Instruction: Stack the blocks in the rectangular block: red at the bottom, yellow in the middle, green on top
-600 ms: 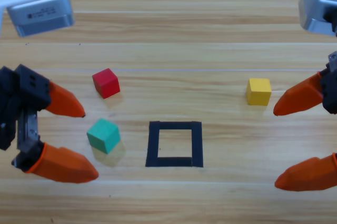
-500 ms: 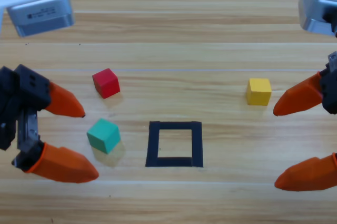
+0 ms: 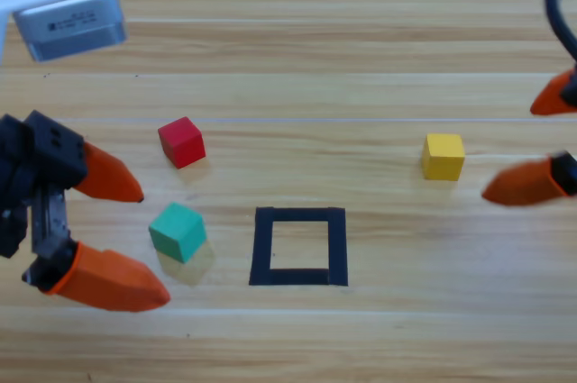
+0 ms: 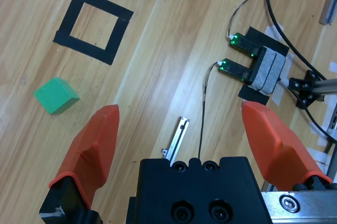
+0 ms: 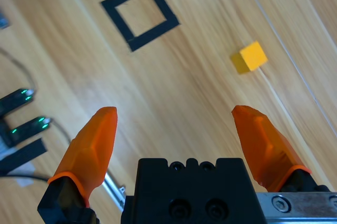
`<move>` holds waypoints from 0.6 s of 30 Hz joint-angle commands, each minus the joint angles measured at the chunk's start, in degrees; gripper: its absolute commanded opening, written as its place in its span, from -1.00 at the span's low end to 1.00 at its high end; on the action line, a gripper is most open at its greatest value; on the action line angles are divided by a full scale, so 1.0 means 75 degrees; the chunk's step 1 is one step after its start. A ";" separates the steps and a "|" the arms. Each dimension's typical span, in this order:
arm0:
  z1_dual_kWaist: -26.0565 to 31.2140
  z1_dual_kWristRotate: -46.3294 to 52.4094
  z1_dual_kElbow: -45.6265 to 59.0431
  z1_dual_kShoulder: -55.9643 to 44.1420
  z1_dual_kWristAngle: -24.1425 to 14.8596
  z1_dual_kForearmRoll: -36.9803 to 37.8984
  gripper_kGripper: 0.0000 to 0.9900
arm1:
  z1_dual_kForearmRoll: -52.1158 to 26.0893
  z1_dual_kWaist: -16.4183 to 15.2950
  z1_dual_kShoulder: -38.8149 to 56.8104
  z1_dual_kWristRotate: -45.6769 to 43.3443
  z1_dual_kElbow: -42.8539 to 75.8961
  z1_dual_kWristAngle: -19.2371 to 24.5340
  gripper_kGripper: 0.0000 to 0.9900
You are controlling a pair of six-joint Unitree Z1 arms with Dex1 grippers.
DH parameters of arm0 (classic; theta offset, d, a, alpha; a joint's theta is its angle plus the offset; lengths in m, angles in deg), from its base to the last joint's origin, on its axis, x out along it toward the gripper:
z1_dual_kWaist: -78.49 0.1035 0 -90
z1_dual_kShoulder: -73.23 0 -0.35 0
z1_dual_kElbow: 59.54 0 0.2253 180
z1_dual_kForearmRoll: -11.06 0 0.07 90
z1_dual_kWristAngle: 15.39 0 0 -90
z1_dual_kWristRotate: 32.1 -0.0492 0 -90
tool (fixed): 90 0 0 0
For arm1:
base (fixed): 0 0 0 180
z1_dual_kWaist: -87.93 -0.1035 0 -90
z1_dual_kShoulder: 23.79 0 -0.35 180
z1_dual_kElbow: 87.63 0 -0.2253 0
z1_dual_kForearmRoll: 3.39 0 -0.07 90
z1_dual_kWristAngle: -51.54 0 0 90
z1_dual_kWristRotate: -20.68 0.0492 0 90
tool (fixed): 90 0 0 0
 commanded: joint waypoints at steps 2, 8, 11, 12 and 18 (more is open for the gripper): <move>-0.0106 0.0655 0.0027 -0.0061 -0.0700 -0.0009 1.00 | 0.0354 0.1665 -0.2772 0.0574 -0.1257 0.0292 0.98; -0.0094 0.2283 -0.0278 -0.0331 -0.2950 -0.0020 1.00 | 0.0576 0.2028 -0.3885 0.1593 -0.2159 0.0620 0.98; 0.0128 0.2588 -0.0547 -0.0378 -0.3231 -0.0372 1.00 | 0.0986 0.2028 -0.4249 0.2390 -0.2722 0.0667 0.98; 0.0234 0.2729 -0.0688 -0.0343 -0.3255 -0.0536 1.00 | 0.1045 0.2028 -0.4331 0.2566 -0.2839 0.0667 0.98; 0.1406 0.3619 -0.1660 0.0560 -0.3302 -0.1778 1.00 | 0.1057 0.2145 -0.4835 0.3679 -0.3097 0.0445 1.00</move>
